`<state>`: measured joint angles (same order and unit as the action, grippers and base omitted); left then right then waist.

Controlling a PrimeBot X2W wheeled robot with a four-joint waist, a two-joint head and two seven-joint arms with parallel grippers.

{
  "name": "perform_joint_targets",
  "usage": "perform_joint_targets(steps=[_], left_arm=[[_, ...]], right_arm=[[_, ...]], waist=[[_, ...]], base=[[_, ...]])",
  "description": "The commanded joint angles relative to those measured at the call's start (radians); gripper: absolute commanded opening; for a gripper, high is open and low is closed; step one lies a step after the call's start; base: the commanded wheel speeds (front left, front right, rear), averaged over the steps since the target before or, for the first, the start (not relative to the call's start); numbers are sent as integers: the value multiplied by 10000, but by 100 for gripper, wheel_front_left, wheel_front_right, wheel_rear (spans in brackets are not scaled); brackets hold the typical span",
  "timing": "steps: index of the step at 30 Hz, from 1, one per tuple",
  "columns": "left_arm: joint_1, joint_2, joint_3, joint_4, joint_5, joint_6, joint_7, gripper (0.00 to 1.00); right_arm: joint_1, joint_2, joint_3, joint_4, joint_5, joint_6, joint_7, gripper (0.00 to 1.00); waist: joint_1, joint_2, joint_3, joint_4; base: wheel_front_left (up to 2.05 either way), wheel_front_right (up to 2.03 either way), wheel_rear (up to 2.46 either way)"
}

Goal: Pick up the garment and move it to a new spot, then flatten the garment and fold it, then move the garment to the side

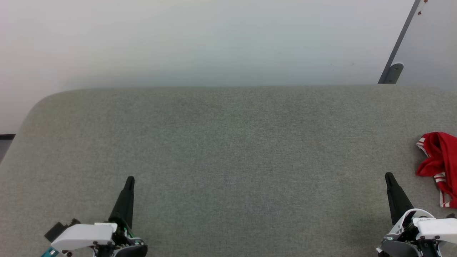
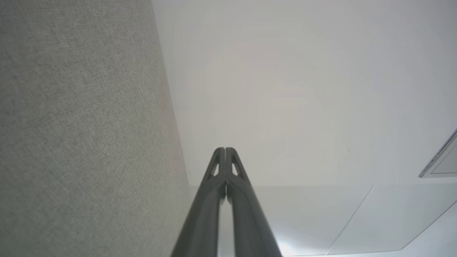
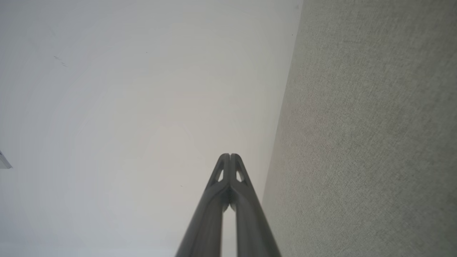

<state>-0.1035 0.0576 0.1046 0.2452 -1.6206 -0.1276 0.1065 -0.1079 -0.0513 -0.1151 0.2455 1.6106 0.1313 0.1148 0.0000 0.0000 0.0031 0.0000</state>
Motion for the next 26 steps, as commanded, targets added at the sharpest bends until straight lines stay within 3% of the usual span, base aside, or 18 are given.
perform_joint_targets(steps=[1,26], left_arm=[[-103,-20,28,14,21,-56,47,0],[-106,-41,57,14,51,-57,50,0]], right_arm=[[-32,35,12,1,40,-10,24,0],[-32,35,14,1,42,-10,22,0]], waist=[[0,0,0,0],[0,0,0,0]], base=[[0,0,0],[0,0,0]])
